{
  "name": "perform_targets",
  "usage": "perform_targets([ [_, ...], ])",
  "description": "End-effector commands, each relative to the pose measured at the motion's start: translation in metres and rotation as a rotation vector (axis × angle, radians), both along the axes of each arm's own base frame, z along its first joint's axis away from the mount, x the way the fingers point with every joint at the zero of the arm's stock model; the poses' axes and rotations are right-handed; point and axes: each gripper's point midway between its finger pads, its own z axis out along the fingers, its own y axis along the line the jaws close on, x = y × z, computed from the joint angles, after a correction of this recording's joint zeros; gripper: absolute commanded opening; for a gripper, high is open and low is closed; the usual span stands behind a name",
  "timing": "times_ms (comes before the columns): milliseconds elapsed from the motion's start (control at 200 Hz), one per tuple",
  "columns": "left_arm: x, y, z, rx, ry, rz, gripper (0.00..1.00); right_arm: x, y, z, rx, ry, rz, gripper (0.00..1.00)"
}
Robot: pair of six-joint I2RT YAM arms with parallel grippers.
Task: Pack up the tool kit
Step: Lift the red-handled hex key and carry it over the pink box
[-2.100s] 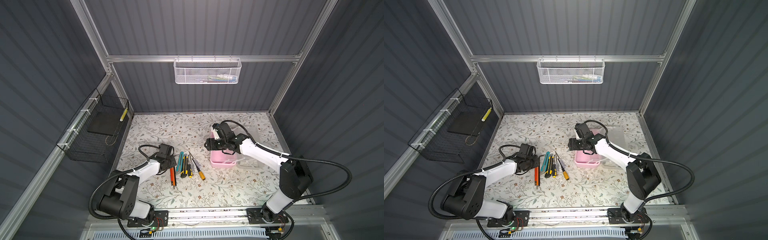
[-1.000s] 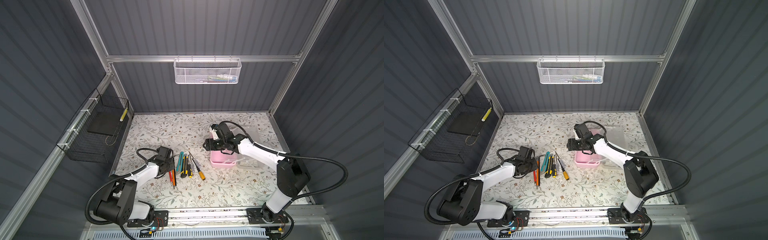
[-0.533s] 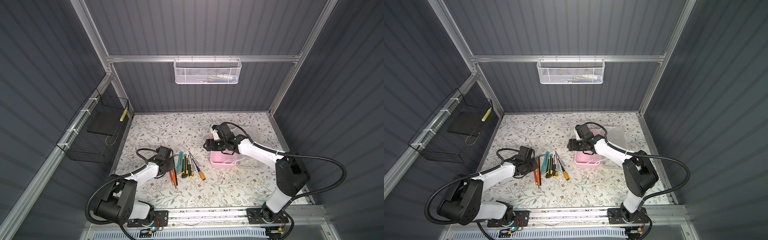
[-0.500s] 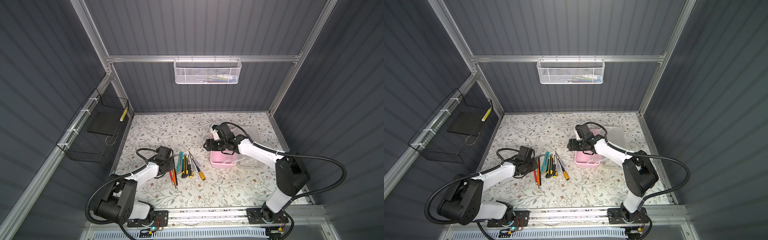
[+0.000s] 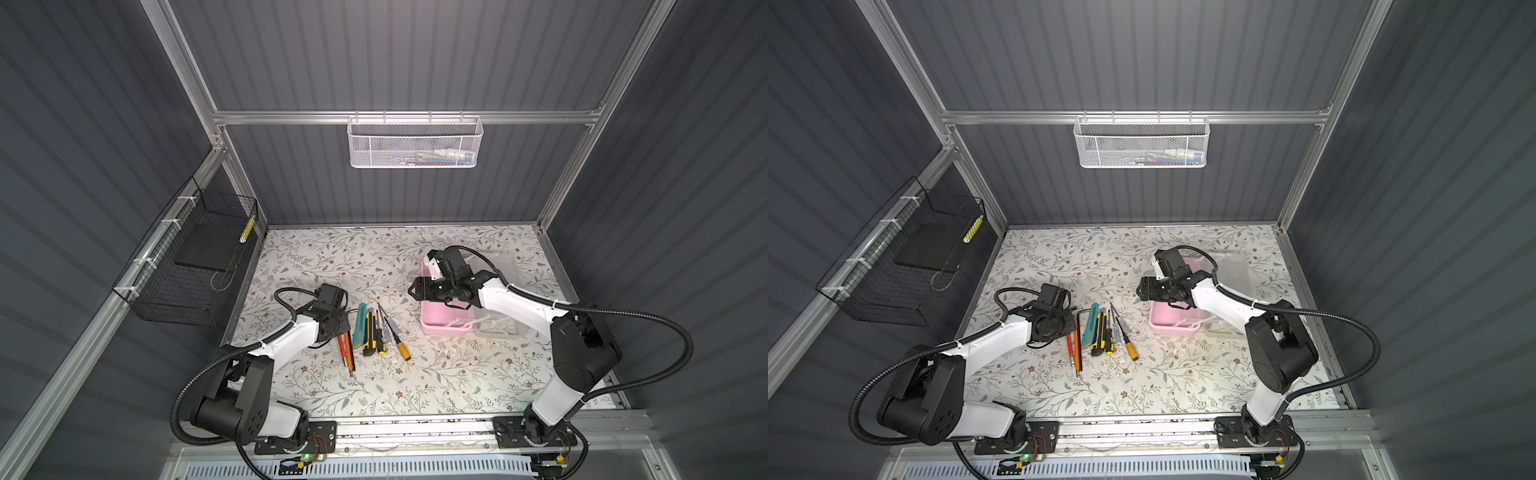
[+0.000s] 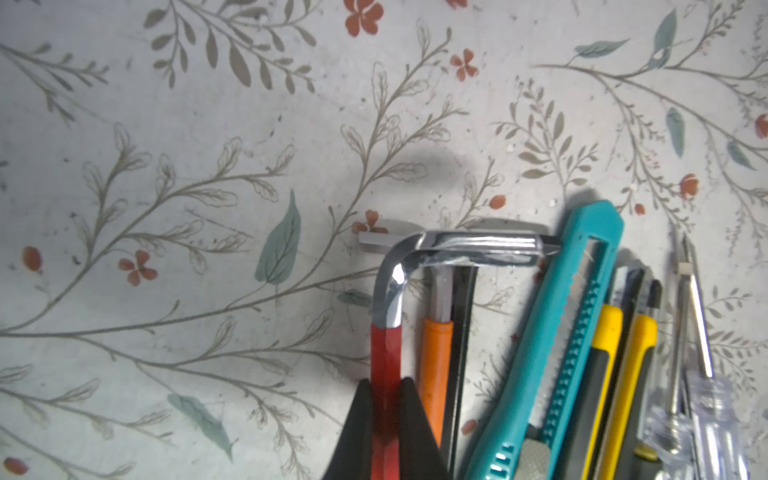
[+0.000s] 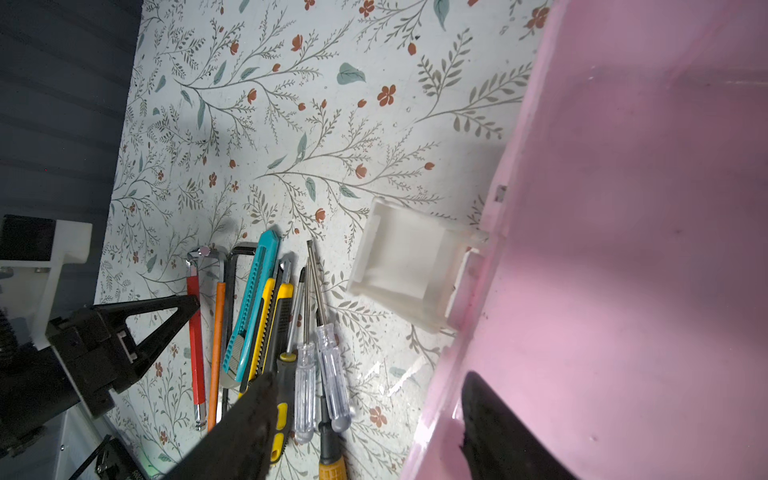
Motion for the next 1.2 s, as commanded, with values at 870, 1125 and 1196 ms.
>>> perform_targets([
  [870,0.098,-0.246,0.136,-0.538,-0.307,-0.458,0.0,0.002,-0.084,0.103,0.093,-0.212,-0.21,0.71],
  [1125,0.104,-0.308,0.134,-0.587,-0.289,-0.544,0.0,-0.002,-0.093,0.099,0.095,-0.21,-0.227,0.71],
  [1196,0.104,-0.318,0.125,-0.593,-0.268,-0.547,0.0,-0.003,-0.096,0.097,0.095,-0.209,-0.232,0.71],
])
